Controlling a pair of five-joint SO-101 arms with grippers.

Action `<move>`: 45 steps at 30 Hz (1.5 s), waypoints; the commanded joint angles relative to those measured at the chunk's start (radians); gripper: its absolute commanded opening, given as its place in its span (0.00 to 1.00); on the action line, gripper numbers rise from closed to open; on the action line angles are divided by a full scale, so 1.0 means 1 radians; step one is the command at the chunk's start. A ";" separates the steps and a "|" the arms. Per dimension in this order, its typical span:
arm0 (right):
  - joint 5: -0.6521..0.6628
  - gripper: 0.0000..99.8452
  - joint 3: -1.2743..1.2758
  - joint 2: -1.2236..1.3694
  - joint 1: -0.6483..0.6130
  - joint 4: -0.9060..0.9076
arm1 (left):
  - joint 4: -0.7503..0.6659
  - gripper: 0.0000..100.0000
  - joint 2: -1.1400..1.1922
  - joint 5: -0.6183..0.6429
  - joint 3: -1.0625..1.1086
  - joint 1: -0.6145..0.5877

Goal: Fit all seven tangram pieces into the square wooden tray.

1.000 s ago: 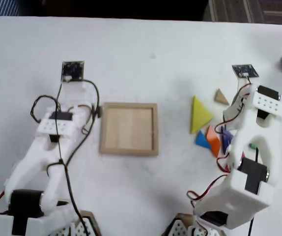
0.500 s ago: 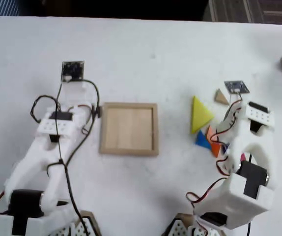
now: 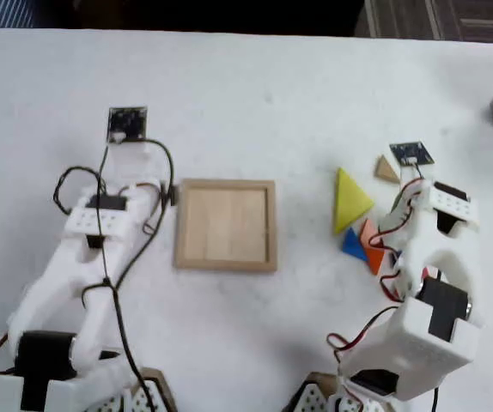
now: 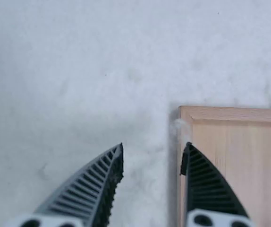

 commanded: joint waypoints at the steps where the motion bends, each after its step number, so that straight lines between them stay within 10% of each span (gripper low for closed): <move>1: 0.015 0.20 -0.002 -0.007 0.015 -0.013 | -0.015 0.21 -0.050 -0.012 -0.009 -0.007; 28: 0.021 0.25 0.097 -0.048 0.027 -0.163 | -0.015 0.21 -0.050 -0.012 -0.009 -0.008; 45: 0.015 0.10 0.055 -0.012 0.028 -0.134 | -0.015 0.21 -0.050 -0.012 -0.009 -0.007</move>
